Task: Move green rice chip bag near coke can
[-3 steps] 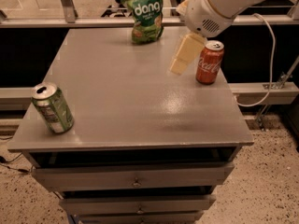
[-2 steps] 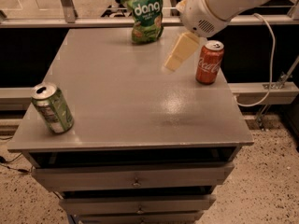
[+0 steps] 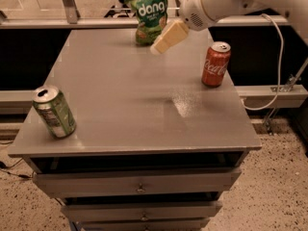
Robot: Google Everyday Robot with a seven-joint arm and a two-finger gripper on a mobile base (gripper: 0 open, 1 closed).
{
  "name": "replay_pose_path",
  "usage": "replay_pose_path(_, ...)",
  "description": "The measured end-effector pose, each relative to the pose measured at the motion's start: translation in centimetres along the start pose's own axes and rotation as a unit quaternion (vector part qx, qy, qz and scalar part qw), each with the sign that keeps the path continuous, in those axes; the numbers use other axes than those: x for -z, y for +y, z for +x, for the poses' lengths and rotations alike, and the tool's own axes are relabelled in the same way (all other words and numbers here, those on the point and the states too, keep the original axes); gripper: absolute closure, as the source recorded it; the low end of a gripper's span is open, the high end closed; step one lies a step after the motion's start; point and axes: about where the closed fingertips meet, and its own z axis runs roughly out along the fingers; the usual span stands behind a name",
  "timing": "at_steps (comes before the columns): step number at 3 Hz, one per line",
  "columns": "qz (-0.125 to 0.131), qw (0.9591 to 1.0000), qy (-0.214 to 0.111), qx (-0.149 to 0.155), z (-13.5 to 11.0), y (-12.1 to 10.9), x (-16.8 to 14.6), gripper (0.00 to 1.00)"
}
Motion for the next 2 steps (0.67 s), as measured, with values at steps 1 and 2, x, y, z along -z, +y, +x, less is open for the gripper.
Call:
replay_pose_path(1, 0.015, 0.9971, -0.053, -0.052, -1.1, -2.7, -2.8, 0.00)
replay_pose_path(2, 0.051, 0.9914, -0.074, -0.095, -1.8, -4.9, -5.2, 0.00)
